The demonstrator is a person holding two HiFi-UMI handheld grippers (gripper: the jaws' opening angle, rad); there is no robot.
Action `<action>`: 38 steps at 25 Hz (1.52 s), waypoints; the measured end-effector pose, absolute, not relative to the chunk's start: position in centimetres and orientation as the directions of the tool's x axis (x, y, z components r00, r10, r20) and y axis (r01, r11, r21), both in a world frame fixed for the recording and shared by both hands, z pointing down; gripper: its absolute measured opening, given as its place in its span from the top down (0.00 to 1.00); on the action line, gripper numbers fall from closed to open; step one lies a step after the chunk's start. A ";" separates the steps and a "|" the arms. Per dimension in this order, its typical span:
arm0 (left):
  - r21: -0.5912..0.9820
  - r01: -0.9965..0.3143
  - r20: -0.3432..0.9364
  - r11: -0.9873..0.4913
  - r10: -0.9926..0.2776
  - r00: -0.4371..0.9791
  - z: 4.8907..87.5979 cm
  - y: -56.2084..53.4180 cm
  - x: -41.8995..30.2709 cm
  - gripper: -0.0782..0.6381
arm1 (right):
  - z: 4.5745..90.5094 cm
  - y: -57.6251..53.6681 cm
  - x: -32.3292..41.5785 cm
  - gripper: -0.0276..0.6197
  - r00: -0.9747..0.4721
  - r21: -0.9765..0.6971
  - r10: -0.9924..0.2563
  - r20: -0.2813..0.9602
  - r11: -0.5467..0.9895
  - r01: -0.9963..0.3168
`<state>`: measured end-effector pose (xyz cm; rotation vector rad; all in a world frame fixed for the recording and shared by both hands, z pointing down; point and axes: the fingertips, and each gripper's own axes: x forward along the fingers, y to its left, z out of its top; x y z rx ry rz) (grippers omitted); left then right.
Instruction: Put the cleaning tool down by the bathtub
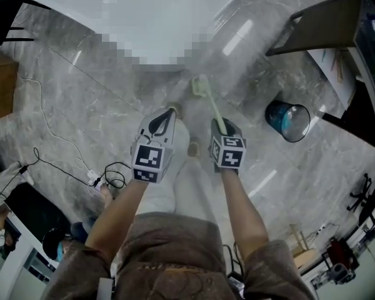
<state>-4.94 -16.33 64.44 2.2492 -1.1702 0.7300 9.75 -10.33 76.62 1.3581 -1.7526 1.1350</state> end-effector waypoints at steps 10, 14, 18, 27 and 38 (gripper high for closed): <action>0.188 -0.846 0.675 -0.499 -0.560 0.480 69.4 -17.5 -5.5 0.88 | 83.3 -10.8 9.7 0.78 -0.240 -0.233 -0.363 0.900 0.064 -0.970; 0.189 -0.844 0.673 -0.502 -0.559 0.484 70.9 -17.8 -5.1 0.88 | 85.2 -10.9 9.6 0.78 -0.240 -0.234 -0.356 0.903 0.062 -0.970; 0.199 -0.840 0.667 -0.505 -0.558 0.493 72.4 -17.7 -4.4 0.88 | 87.0 -11.0 9.6 0.78 -0.238 -0.232 -0.348 0.907 0.059 -0.971; 0.204 -0.839 0.672 -0.505 -0.551 0.495 74.4 -17.5 -4.3 0.88 | 90.0 -10.6 9.4 0.78 -0.233 -0.226 -0.322 0.918 0.059 -0.972; 0.211 -0.840 0.677 -0.500 -0.546 0.494 74.8 -17.3 -5.1 0.88 | 92.2 -12.0 8.6 0.78 -0.217 -0.217 -0.240 0.946 0.025 -0.976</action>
